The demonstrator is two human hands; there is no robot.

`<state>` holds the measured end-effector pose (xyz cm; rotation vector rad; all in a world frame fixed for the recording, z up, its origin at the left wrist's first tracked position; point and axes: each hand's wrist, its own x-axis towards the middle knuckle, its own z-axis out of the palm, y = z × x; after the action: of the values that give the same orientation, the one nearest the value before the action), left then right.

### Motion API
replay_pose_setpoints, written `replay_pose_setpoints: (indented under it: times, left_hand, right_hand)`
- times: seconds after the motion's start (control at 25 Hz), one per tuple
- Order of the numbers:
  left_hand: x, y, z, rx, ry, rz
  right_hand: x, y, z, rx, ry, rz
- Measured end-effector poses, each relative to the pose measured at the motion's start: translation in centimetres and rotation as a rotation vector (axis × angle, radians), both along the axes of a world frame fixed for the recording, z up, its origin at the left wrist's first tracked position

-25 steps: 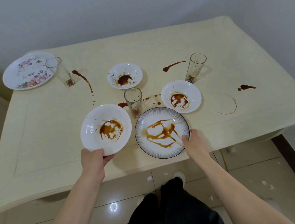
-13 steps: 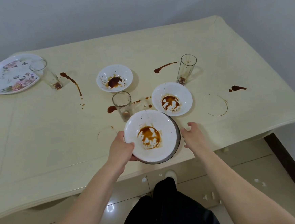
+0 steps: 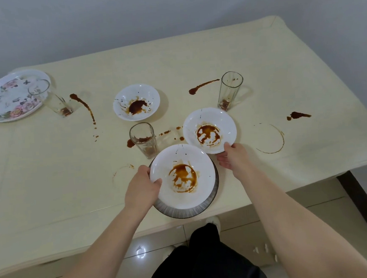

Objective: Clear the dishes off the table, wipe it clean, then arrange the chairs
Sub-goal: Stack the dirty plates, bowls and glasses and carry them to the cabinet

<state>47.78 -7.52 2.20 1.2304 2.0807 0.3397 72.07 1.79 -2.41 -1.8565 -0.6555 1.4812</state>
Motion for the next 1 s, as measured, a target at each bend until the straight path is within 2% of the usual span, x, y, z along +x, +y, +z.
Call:
replay_pose_setpoints:
  times: [0.24,0.36,0.52,0.64,0.76,0.88,1.0]
  left_hand:
    - [0.5,0.1,0.2,0.144,0.107,0.046]
    - [0.1,-0.2,0.4,0.24,0.053,0.076]
    - [-1.4,-0.6,-0.4,0.26,0.0,0.084]
    - [-1.8,-0.8,-0.5,0.272,-0.046,0.12]
    - [-2.3,-1.1,-0.3,0.273,-0.114,0.184]
    - [-3.3,-1.5,-0.4,0.277,-0.154,0.229]
    - [-4.2,-1.7,-0.6,0.244,-0.204,0.266]
  right_hand:
    - [0.5,1.5,0.1,0.002,0.042,0.001]
    - [0.7,1.0,1.3,0.067,0.013,-0.057]
    - [1.4,-1.6,3.9,0.157,-0.036,-0.036]
    - [1.0,-4.0,6.3,0.19,-0.035,0.062]
    - [-0.1,-6.2,7.8,0.197,-0.066,0.25]
    - [-0.9,-7.7,7.6,0.169,-0.151,0.412]
    - [-1.5,-8.5,6.7,0.124,-0.202,0.484]
